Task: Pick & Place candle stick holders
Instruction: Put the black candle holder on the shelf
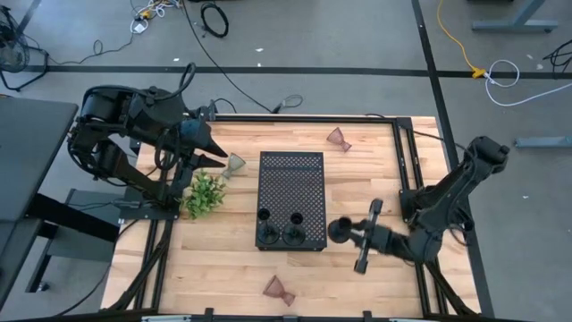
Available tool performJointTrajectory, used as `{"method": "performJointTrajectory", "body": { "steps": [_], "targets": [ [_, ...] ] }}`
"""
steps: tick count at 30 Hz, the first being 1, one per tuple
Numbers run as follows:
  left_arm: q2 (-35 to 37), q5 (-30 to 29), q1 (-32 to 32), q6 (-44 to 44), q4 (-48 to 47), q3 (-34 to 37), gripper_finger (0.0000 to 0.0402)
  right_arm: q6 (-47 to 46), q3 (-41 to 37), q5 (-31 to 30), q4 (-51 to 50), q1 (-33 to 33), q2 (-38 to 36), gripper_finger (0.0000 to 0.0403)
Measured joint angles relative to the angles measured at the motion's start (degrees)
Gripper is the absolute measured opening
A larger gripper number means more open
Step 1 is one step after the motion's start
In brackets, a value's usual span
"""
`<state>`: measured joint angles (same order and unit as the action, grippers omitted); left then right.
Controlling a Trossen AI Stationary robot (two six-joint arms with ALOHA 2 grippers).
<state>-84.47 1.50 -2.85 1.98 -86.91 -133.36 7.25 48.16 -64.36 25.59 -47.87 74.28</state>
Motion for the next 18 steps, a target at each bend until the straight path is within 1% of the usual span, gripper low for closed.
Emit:
{"method": "performJointTrajectory", "body": {
  "steps": [4,6,18],
  "targets": [
    [0.0,0.0,0.0,0.1,0.0,0.0,0.0107,8.1,0.0,2.5,11.5,0.4,4.8,0.0002],
    [0.0,0.0,0.0,0.2,0.1,0.0,0.0107,11.0,0.0,2.3,14.4,0.7,6.3,0.0002],
    [0.0,-0.3,0.0,-0.3,0.1,0.0,0.0107,11.5,-0.1,6.8,15.1,3.6,7.8,0.0002]
  ]
}}
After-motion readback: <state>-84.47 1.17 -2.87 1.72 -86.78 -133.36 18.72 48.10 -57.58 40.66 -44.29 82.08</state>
